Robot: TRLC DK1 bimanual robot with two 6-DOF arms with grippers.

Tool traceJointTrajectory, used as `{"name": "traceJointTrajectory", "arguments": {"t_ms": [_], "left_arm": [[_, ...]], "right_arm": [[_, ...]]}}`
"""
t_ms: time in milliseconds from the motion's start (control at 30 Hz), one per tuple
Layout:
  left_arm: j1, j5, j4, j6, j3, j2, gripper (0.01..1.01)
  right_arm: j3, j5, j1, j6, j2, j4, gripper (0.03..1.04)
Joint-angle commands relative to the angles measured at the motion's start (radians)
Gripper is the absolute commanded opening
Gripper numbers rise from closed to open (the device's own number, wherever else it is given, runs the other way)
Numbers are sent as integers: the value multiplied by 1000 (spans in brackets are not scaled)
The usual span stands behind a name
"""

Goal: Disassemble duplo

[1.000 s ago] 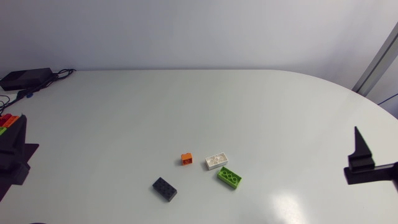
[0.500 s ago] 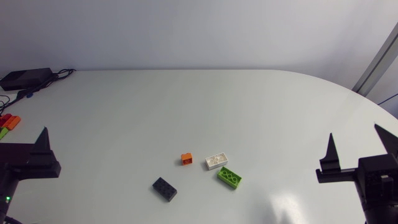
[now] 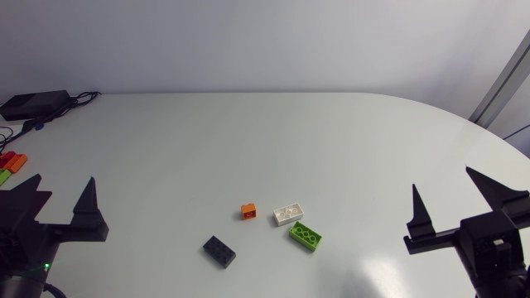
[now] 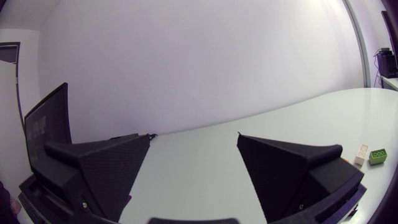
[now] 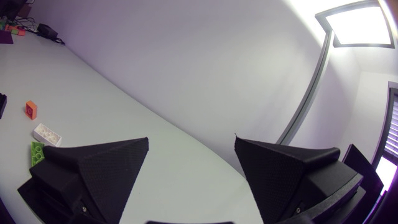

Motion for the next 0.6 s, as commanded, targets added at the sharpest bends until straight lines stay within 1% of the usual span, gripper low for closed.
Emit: {"name": "traceJointTrajectory", "arguments": {"t_ms": [0,133,167,200,233,267,300,400,433,500,567], "left_arm": [[14,18,14,-37,-23,-23,982],[19,76,-1,-73,-23,-23,982],[25,105,-3,-89,-23,-23,982],[34,130,-6,-101,-23,-21,982],[42,148,-12,-116,-23,-21,982],[46,151,-13,-132,-23,-20,982],[51,151,-13,-149,-23,-18,982],[85,151,-13,-199,-23,-14,982],[95,151,-13,-208,-23,-12,982],[109,151,-13,-215,-23,-3,982],[109,153,-13,-216,-23,0,982]], "right_arm": [[-40,2,-28,32,-6,-19,998],[-40,2,-28,32,-6,-21,998],[-40,2,-25,47,-8,-21,998],[-40,-6,-38,79,-8,-21,998],[-40,-32,-83,109,-9,-21,998],[-40,-34,-123,136,-9,-24,998],[-40,-40,-166,201,-8,-24,998],[-42,-46,-244,501,-9,-25,998],[-40,-47,-266,553,-9,-25,998],[-40,-47,-316,557,-9,-25,998],[-40,-75,-331,558,-9,-27,998]]}}
